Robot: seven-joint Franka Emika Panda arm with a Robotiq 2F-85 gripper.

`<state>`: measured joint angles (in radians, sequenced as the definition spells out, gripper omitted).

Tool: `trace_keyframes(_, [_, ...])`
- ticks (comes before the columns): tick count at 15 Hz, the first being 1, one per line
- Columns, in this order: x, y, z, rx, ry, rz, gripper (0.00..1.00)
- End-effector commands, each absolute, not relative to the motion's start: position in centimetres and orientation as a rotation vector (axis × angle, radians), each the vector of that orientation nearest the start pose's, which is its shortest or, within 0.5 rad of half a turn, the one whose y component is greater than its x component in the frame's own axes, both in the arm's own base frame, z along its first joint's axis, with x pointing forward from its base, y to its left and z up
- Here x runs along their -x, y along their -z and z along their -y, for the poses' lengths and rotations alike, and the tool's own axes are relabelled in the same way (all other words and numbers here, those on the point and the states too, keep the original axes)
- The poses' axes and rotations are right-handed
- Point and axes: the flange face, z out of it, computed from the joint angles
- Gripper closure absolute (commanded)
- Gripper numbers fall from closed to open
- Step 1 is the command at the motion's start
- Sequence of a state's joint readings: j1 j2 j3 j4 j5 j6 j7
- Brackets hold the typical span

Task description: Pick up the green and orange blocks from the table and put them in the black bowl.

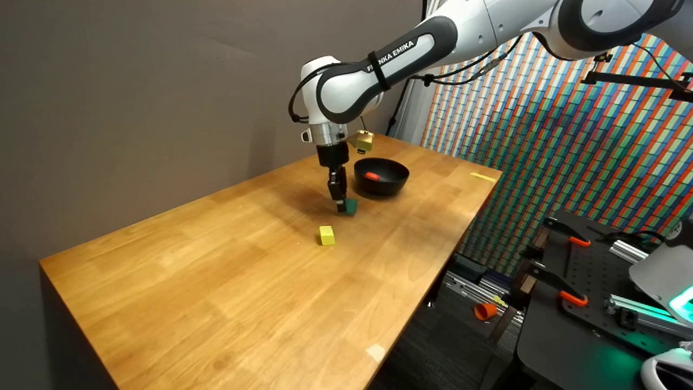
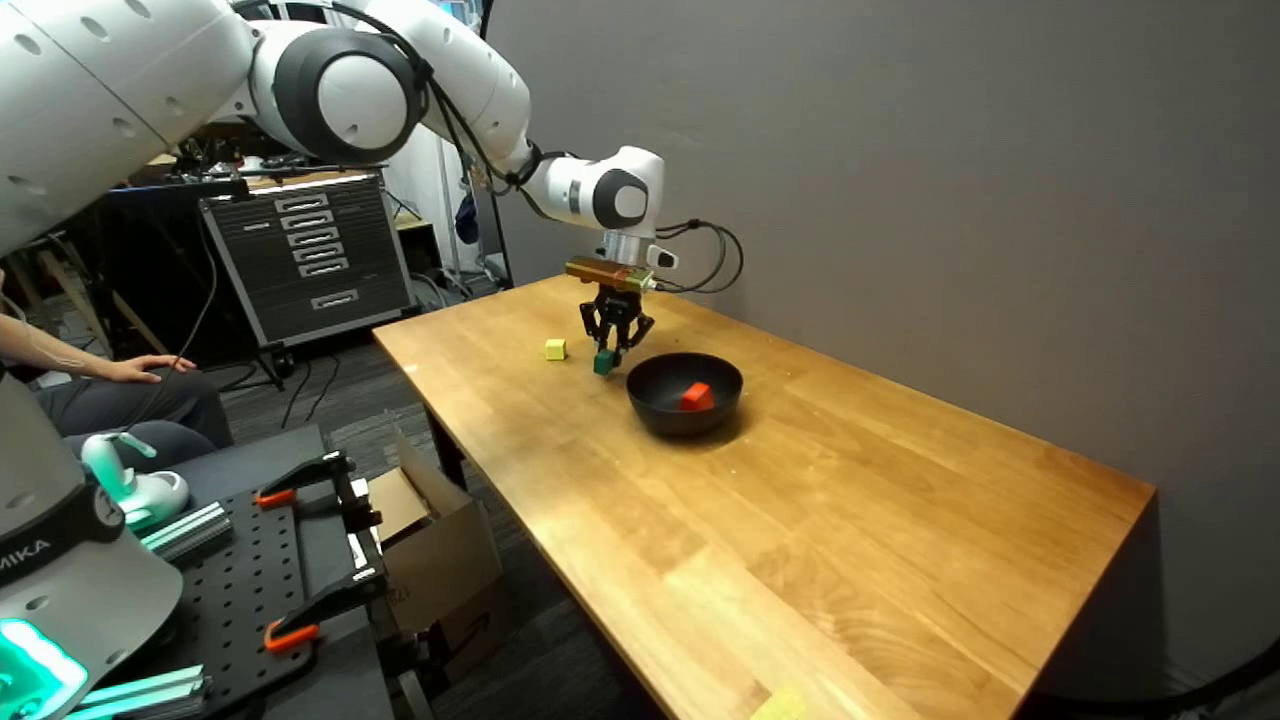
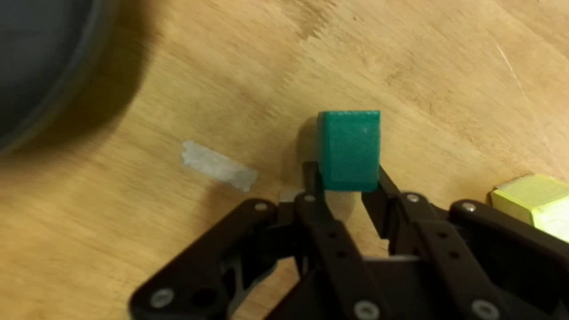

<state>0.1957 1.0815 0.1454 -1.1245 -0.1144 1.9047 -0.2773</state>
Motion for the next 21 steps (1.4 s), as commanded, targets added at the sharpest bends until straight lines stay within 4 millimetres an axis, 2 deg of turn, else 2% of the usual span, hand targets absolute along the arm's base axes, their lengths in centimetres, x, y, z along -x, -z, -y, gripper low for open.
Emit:
trace_keyframes(1, [-70.7, -16.5, -19.4, 3.095, -0.498, 0.924, 0.87])
trace_keyframes(5, [-71.2, -20.2, -16.4, 3.229, -0.534, 0.857, 0.87])
trace_keyframes(9, [-71.7, -21.7, -12.5, 3.304, -0.551, 0.734, 0.86])
trace_keyframes(10, [-71.8, -21.8, -11.8, 3.308, -0.555, 0.713, 0.81])
trace_keyframes(11, [-71.9, -21.8, -11.2, 3.309, -0.551, 0.700, 0.46])
trace_keyframes(12, [-71.9, -21.7, -10.7, 3.308, -0.561, 0.691, 0.45])
trace_keyframes(15, [-71.5, -21.7, -9.4, 3.277, -0.571, 0.679, 0.23])
trace_keyframes(18, [-70.0, -23.3, -8.7, 3.203, -0.538, 0.669, 0.01])
trace_keyframes(21, [-67.7, -25.7, -8.0, 3.147, -0.521, 0.607, 0.00])
